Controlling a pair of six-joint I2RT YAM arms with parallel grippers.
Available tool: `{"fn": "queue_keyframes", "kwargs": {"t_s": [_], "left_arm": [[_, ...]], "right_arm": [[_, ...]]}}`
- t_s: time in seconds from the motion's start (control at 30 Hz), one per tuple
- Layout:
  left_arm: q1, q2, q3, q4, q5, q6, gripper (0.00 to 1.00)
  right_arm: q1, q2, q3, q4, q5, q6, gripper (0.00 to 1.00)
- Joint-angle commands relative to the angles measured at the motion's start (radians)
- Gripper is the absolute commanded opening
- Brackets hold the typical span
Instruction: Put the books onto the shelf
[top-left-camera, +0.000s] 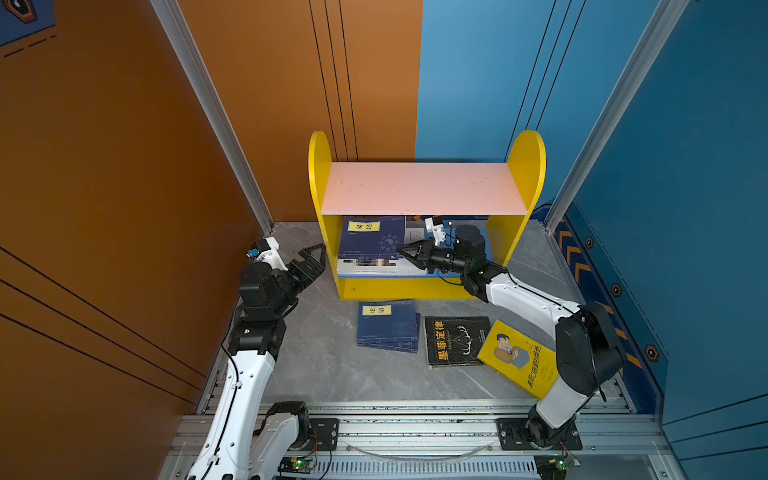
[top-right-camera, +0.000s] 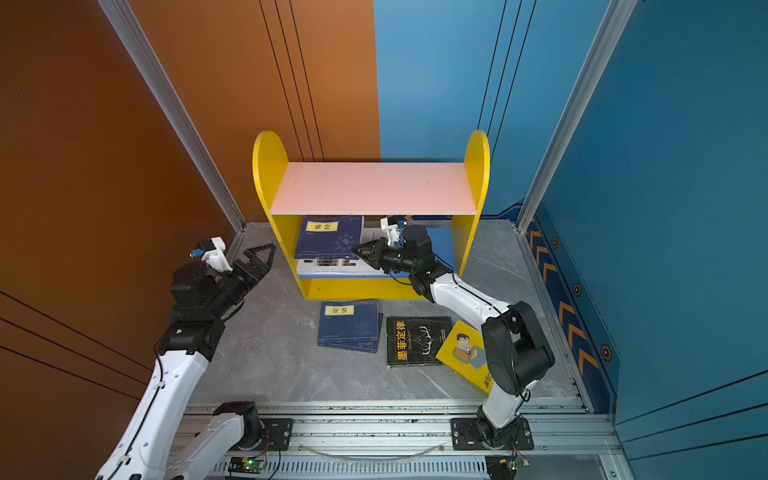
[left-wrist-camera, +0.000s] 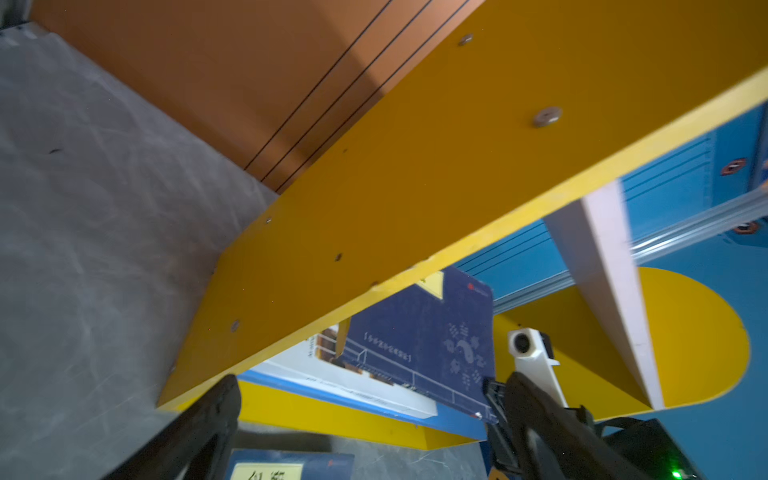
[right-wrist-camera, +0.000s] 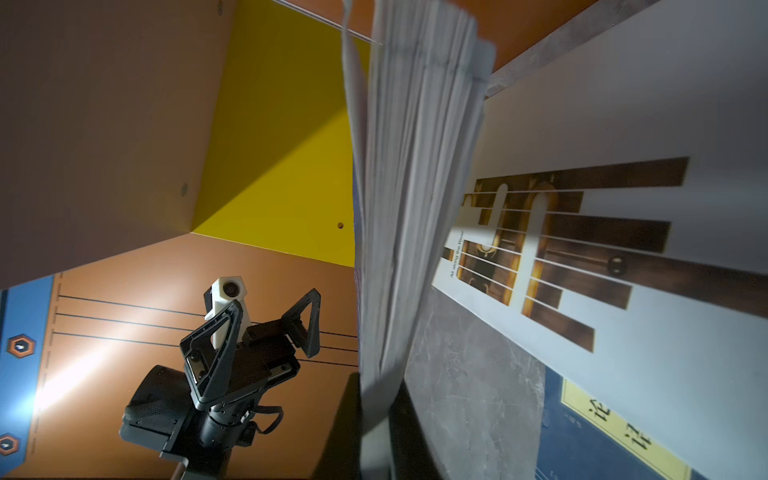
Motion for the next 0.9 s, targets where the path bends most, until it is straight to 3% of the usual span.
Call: {"fn": "queue_keyframes", "kwargs": {"t_s": [0.0, 0.63, 0.87], "left_arm": [[0.012, 0.004, -0.025, -0.130, -0.044, 0.067, 0.98], [0.023, 0.129, -0.073, -0.040, -0.025, 0.071, 0.98], [-0.016, 0.200, -0.084, 0.012, -0.084, 0.054, 0.98]], "right_arm": [[0.003, 0.030, 0.072, -0.091, 0.000, -0.120, 0.02], [0.015, 0.166, 0.176, -0.130, -0.031, -0.138, 0.02], [0.024, 0.178, 0.176, -0.133, -0.032, -0.135, 0.02]]}}
